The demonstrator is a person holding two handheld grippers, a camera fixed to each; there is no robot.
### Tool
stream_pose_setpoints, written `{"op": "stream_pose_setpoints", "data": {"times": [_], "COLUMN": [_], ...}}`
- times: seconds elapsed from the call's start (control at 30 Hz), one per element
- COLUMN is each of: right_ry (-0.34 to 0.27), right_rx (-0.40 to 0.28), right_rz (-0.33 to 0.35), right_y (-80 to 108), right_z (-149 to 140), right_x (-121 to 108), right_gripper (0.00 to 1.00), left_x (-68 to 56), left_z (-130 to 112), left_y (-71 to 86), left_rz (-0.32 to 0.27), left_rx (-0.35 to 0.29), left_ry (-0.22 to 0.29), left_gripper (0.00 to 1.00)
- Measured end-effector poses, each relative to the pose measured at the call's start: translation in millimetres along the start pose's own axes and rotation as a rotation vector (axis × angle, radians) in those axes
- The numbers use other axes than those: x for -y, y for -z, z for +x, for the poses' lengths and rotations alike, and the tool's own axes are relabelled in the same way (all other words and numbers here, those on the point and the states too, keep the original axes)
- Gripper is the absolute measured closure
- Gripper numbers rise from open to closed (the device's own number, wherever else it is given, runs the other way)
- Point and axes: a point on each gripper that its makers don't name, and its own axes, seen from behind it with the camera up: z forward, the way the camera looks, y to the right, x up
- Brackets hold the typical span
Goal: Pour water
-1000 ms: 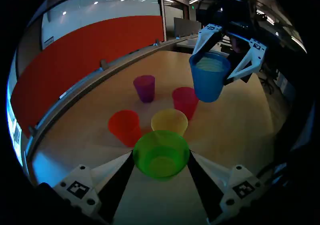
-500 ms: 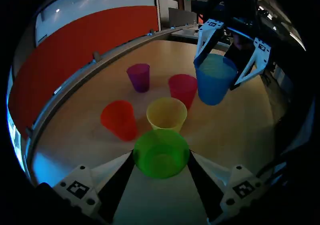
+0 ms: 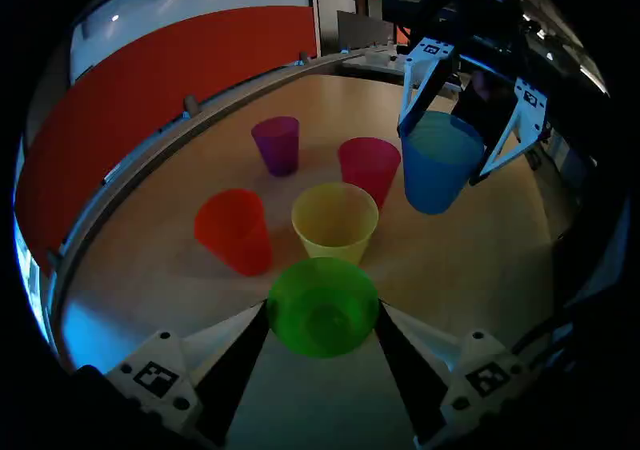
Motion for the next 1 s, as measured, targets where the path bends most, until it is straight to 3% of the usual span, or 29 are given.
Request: {"op": "stream_pose_setpoints", "data": {"times": [0.5, 0.7, 1.0], "right_ry": [0.002, 0.002, 0.0], "right_rx": [0.029, 0.041, 0.046], "right_rz": [0.013, 0.019, 0.024], "right_y": [-9.3, -13.5, -20.4], "right_z": [-16.7, -24.1, -33.1], "right_x": [8.3, 12.2, 15.2], "right_gripper": [0.06, 0.06, 0.06], "left_x": [-0.2, 0.0, -2.2], "left_z": [-1.0, -0.9, -5.4], "left_y": [-1.5, -1.5, 1.5], "left_rz": [0.002, 0.004, -0.01], "left_rx": [0.007, 0.008, 0.028], "left_ry": [-0.009, -0.01, 0.001], "left_gripper": [0.1, 0.03, 0.02]}}
